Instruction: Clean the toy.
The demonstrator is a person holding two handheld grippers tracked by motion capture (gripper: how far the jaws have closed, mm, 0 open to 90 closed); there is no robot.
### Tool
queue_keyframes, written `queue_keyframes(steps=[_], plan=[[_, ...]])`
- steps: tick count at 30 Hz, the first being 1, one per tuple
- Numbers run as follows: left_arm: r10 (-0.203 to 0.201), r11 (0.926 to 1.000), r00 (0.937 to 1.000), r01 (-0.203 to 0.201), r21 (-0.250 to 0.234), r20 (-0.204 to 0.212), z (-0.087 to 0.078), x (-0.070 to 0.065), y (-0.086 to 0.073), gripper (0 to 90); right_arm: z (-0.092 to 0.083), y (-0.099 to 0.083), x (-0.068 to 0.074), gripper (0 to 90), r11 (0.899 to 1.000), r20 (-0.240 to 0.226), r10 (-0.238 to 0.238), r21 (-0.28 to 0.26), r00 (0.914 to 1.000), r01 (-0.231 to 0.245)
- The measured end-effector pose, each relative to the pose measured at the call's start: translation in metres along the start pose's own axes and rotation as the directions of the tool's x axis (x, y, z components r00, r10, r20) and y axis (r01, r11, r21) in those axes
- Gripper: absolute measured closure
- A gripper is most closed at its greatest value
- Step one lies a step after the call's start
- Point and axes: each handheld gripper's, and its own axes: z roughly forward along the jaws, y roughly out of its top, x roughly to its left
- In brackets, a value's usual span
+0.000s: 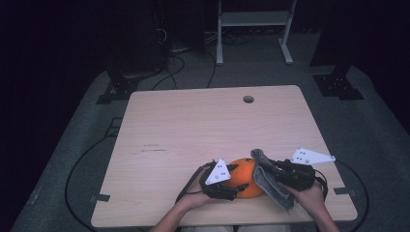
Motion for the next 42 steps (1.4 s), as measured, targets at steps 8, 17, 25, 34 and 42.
queue_keyframes(steps=[8, 17, 25, 34, 42], plan=[[-0.001, 1.0, 1.0, 0.001, -0.005, -0.007, -0.001, 0.001, 0.001, 34.8, 0.002, -0.009, -0.013, 78.5, 0.999, 0.015, 0.034, 0.023, 0.9993, -0.034], [0.061, 0.9975, 0.9752, -0.067, -0.021, -0.213, -0.017, 0.003, 0.017, 39.2, 0.0, 0.006, -0.002, 78.4, 0.998, 0.027, 0.023, -0.054, 0.9994, -0.021], [0.133, 0.9895, 0.9787, -0.122, 0.078, -0.157, 0.0, -0.013, 0.009, 31.2, 0.02, -0.001, -0.008, 78.4, 0.996, 0.034, 0.085, -0.039, 0.9958, -0.084], [-0.071, 0.9964, 0.9965, 0.069, -0.05, -0.044, -0.019, 0.016, 0.012, 29.3, 0.015, -0.015, -0.012, 78.4, 0.997, 0.002, 0.07, 0.042, 0.9976, -0.07], [-0.088, 0.9948, 0.9958, 0.089, 0.05, -0.027, -0.01, 0.008, 0.003, 34.9, 0.005, -0.019, -0.013, 78.4, 0.995, 0.058, 0.057, 0.079, 0.9967, -0.062]])
